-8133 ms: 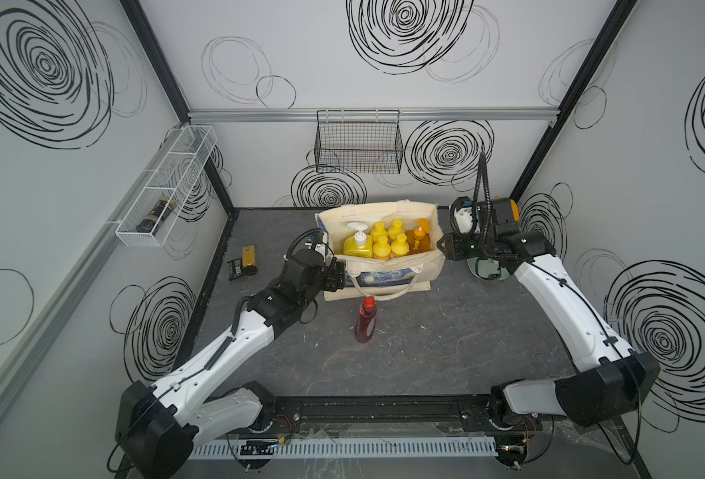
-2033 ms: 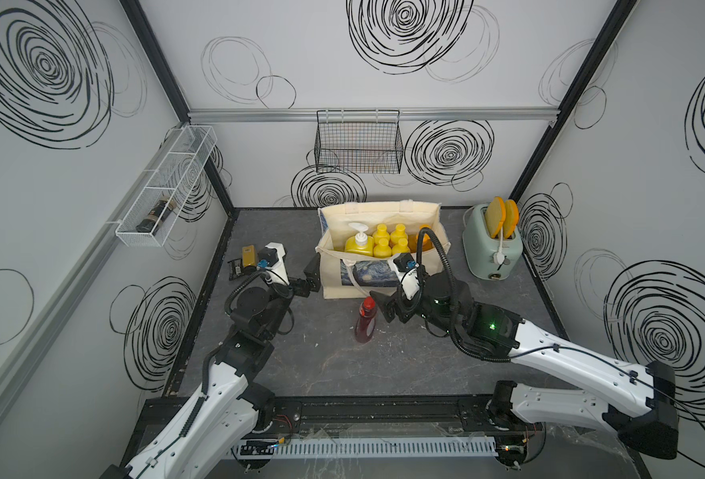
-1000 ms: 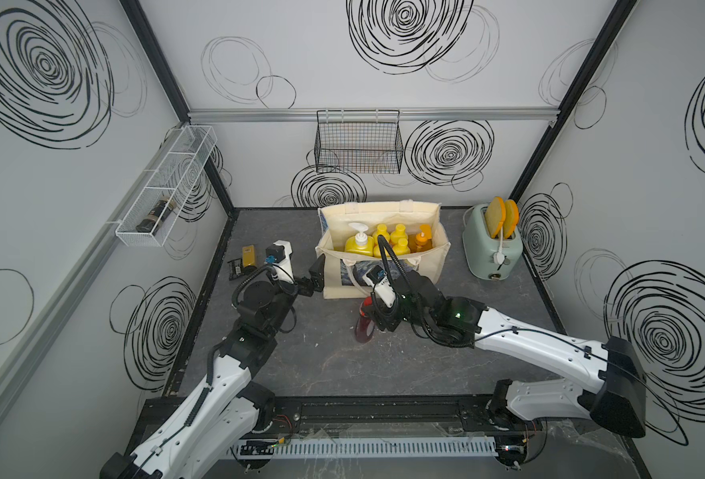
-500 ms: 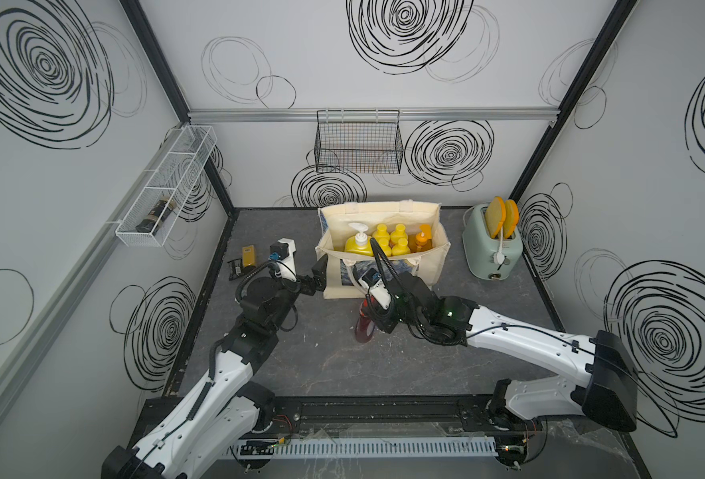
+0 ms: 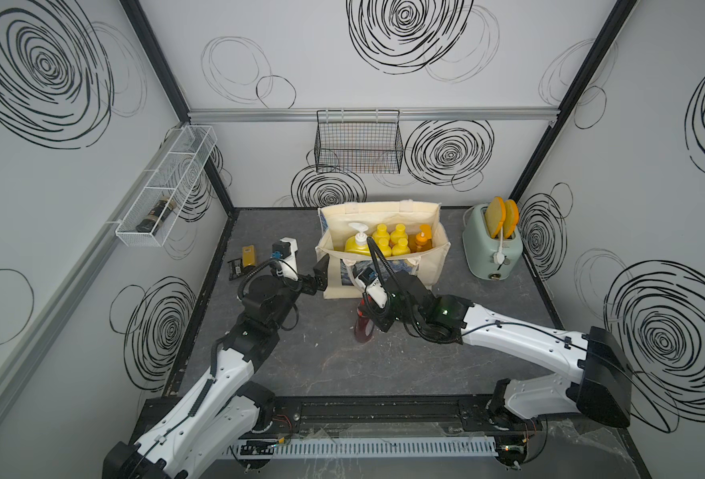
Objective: Pack dish soap into the shopping bag
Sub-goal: Pick up the bottle of dish soap at the center of the board.
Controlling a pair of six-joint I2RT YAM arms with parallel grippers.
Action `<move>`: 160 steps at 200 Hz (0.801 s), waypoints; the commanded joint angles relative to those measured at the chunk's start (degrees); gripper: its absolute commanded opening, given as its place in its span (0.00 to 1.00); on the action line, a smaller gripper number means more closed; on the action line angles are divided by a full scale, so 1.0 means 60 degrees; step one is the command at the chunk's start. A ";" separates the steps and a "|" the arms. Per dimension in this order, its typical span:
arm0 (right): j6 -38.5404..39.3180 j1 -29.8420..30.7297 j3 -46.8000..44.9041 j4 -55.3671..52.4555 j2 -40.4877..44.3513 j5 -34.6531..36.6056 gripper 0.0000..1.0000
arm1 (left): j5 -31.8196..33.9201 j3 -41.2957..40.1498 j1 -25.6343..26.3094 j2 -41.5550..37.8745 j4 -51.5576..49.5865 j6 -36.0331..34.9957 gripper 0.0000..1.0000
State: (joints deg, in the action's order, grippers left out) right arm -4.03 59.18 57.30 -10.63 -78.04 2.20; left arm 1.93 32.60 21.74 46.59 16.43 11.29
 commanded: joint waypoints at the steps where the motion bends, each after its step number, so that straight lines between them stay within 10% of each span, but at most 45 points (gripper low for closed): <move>1: 0.0053 -0.0014 0.0210 0.0039 -0.0141 -0.0387 0.33 | -0.0086 0.0368 0.0052 0.0028 0.0293 -0.0094 0.96; 160: 0.0575 0.0010 -0.0150 0.0480 0.0532 -0.1769 0.00 | -0.0038 0.0441 0.0082 0.0065 0.0192 -0.0130 0.96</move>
State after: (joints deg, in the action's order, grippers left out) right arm -0.73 59.13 56.18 -8.84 -77.58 -5.74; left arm 1.93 33.26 21.87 46.98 16.40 11.27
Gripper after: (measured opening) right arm 0.344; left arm 0.962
